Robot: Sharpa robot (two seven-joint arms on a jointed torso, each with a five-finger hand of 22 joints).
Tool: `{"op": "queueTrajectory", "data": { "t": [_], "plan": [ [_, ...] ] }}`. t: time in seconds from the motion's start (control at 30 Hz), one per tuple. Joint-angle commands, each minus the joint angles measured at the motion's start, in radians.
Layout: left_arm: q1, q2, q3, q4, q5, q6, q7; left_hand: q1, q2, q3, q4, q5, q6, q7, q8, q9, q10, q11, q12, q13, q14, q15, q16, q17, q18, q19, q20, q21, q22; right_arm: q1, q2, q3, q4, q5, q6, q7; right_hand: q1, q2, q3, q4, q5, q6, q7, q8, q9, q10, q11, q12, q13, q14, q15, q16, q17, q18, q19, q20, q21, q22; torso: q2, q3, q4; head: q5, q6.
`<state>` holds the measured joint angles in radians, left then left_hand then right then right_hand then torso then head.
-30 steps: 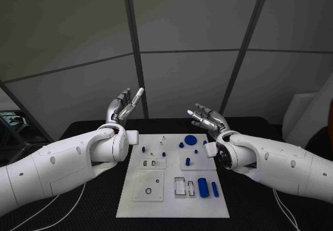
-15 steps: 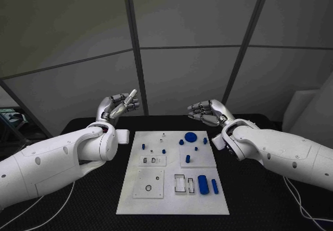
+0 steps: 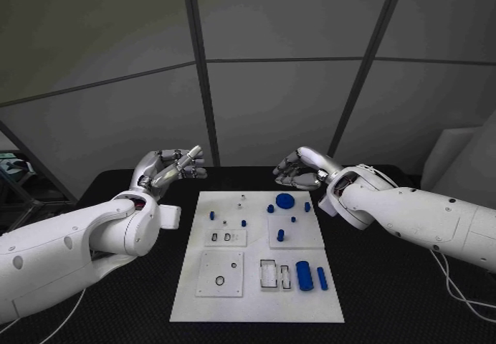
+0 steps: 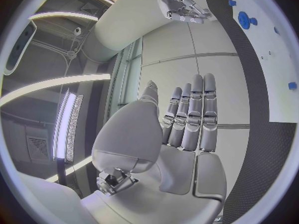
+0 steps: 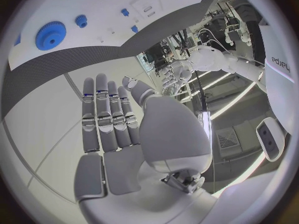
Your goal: Assemble the parts on the task board
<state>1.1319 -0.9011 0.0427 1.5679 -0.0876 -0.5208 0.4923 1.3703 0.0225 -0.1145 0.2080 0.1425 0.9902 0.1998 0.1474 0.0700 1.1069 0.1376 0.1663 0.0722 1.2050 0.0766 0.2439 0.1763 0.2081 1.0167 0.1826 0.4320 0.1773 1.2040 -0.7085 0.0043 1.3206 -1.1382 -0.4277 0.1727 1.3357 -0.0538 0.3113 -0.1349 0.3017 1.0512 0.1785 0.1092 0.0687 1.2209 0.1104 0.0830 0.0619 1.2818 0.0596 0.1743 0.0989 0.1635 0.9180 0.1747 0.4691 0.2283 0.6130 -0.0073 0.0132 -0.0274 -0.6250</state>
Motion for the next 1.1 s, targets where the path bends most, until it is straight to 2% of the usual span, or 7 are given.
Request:
{"op": "queueTrajectory", "data": {
  "t": [0.03,0.17,0.37,0.43,0.53,0.7,1.1],
  "plan": [
    [0.001,-0.019,0.001,0.044,-0.037,0.049,-0.024,0.008,0.000,-0.002,-0.008,-0.003,0.010,-0.001,-0.007,-0.001,0.011,-0.001,-0.006,0.001,0.008,0.002,-0.006,0.004,-0.025,0.008,0.003,0.007,0.002,0.015,0.001,0.001,0.022,-0.251,0.116,-0.146,-0.017,-0.048,0.000,-0.006,-0.015,0.028,-0.014,-0.039,-0.002,-0.006,-0.016,-0.019,0.002,0.174,-0.042,0.058,0.063,0.017,0.100,-0.054,0.197,0.111,0.036,-0.0072,0.0148,-0.011,0.010],
    [-0.001,-0.042,0.001,0.096,-0.038,0.061,-0.034,0.009,0.004,-0.009,-0.013,-0.003,0.013,0.001,-0.018,-0.003,0.011,0.002,-0.021,-0.001,-0.008,0.007,-0.029,0.009,-0.027,0.000,0.004,0.001,-0.002,0.024,0.004,0.001,0.035,-0.337,0.164,-0.206,-0.022,-0.060,0.000,0.001,-0.016,0.024,-0.020,-0.044,-0.002,-0.026,-0.018,-0.021,0.001,0.229,-0.055,0.104,0.106,0.019,0.109,-0.065,0.265,0.152,0.058,-0.0101,0.0223,-0.021,0.020],
    [-0.003,-0.058,0.001,0.143,-0.039,0.068,-0.042,0.009,0.008,-0.018,-0.020,-0.002,0.014,0.004,-0.032,-0.004,0.011,0.006,-0.039,-0.003,-0.022,0.012,-0.055,0.015,-0.028,-0.012,0.009,-0.009,-0.008,0.030,0.013,0.001,0.034,-0.419,0.214,-0.262,-0.034,-0.071,0.008,0.027,-0.011,0.016,-0.031,-0.044,-0.002,-0.055,-0.020,-0.018,0.004,0.227,-0.066,0.402,0.278,0.018,0.131,-0.074,0.414,0.246,0.085,-0.0148,0.0309,-0.029,0.026],
    [-0.003,-0.060,0.001,0.148,-0.039,0.068,-0.044,0.008,0.009,-0.019,-0.021,-0.002,0.014,0.004,-0.033,-0.004,0.010,0.006,-0.040,-0.003,-0.023,0.013,-0.057,0.016,-0.028,-0.013,0.009,-0.010,-0.009,0.032,0.017,0.001,0.034,-0.438,0.224,-0.271,-0.035,-0.077,0.011,0.031,-0.008,0.012,-0.030,-0.045,-0.002,-0.060,-0.022,-0.018,0.003,0.225,-0.064,0.455,0.310,0.006,0.162,-0.074,0.489,0.341,0.094,-0.0162,0.0321,-0.033,0.036],
    [-0.004,-0.062,0.001,0.151,-0.038,0.069,-0.045,0.003,0.006,-0.025,-0.020,-0.003,0.014,0.006,-0.037,-0.004,0.011,0.007,-0.044,-0.003,-0.019,0.013,-0.060,0.019,-0.027,-0.013,0.010,-0.010,-0.010,0.033,0.020,0.001,0.032,-0.464,0.231,-0.278,-0.034,-0.084,0.018,0.039,-0.004,0.007,-0.030,-0.045,-0.002,-0.071,-0.020,-0.016,0.004,0.212,-0.059,0.561,0.396,-0.007,0.182,-0.072,0.580,0.449,0.105,-0.0174,0.0334,-0.033,0.037],
    [-0.004,-0.063,0.001,0.151,-0.035,0.071,-0.047,0.000,0.005,-0.028,-0.020,-0.003,0.015,0.006,-0.039,-0.003,0.012,0.007,-0.047,-0.002,-0.016,0.013,-0.061,0.022,-0.027,-0.012,0.010,-0.010,-0.010,0.035,0.023,0.001,0.029,-0.490,0.241,-0.289,-0.033,-0.086,0.025,0.050,-0.002,0.007,-0.029,-0.044,-0.002,-0.077,-0.020,-0.017,0.004,0.204,-0.056,0.687,0.514,-0.019,0.206,-0.069,0.660,0.551,0.114,-0.0186,0.0358,-0.036,0.032],
    [-0.004,-0.063,0.001,0.149,-0.030,0.076,-0.051,-0.004,0.006,-0.031,-0.019,-0.003,0.015,0.007,-0.041,-0.003,0.012,0.008,-0.050,-0.003,-0.016,0.013,-0.064,0.024,-0.027,-0.012,0.011,-0.010,-0.010,0.036,0.035,0.001,0.019,-0.511,0.263,-0.293,-0.029,-0.084,0.035,0.062,-0.005,0.004,-0.031,-0.044,-0.002,-0.070,-0.021,-0.013,0.004,0.202,-0.057,0.805,0.626,-0.034,0.241,-0.066,0.736,0.653,0.126,-0.0179,0.0371,-0.037,0.034]
  ]
}}
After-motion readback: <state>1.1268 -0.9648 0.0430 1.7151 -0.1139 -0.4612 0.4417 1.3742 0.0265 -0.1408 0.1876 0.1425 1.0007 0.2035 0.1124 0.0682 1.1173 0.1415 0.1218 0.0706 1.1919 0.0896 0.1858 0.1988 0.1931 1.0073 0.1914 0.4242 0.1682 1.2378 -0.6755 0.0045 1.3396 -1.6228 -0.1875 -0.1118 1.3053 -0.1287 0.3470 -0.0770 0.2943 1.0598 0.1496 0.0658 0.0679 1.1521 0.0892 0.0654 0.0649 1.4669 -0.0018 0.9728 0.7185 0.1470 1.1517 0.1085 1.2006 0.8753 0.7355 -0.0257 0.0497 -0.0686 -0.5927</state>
